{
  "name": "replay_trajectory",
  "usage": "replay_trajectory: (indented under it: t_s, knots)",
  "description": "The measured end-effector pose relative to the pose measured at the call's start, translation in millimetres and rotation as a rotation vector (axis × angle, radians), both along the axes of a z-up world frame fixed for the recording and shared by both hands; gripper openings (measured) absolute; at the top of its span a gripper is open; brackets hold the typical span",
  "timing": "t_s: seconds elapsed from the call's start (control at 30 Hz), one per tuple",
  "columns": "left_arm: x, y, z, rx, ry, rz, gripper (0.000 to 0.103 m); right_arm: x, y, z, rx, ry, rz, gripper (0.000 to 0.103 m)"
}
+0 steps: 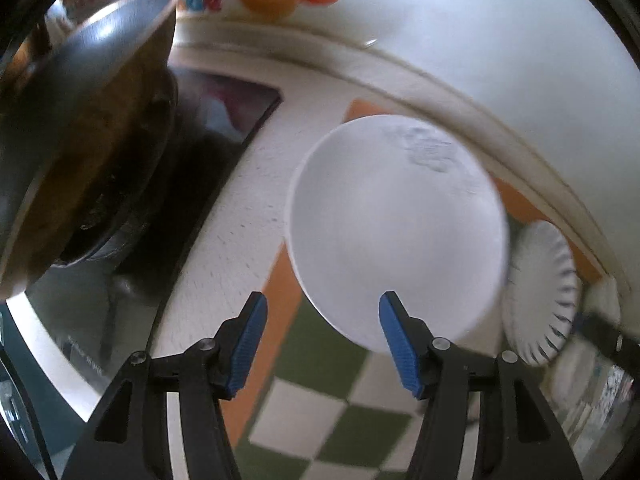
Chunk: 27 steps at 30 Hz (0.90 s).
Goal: Organize plates and bowls
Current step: 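Close the left gripper on the grey-flower plate while the right gripper stacks it onto the pink plate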
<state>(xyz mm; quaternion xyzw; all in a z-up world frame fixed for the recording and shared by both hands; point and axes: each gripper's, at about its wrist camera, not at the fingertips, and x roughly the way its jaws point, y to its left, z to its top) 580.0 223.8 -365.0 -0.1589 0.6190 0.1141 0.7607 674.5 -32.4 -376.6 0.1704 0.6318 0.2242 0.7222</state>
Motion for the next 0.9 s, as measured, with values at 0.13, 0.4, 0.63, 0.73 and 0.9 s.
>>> replay_trajectory:
  t_s: [0.13, 0.4, 0.63, 0.73, 0.9]
  knots:
    - [12.6, 19.4, -26.0, -0.039, 0.039, 0.032, 0.056, 56.5, 41.0, -32.6, -0.081, -0.007, 0.056, 0.049]
    - [30.4, 26.5, -52.9, -0.042, 0.058, 0.005, 0.035, 114.6, 72.9, -82.2, -0.126, 0.087, 0.104, 0.034]
    - [35.7, 21.2, -56.0, -0.050, 0.022, -0.041, 0.022, 118.9, 75.6, -102.3, -0.090, 0.134, 0.126, 0.016]
    - [34.8, 19.9, -56.5, -0.052, 0.016, -0.048, 0.021, 115.9, 72.8, -101.0, -0.092, 0.115, 0.135, 0.015]
    - [25.1, 13.8, -52.1, -0.045, 0.006, -0.059, 0.021, 109.7, 72.4, -92.7, -0.111, 0.079, 0.154, 0.013]
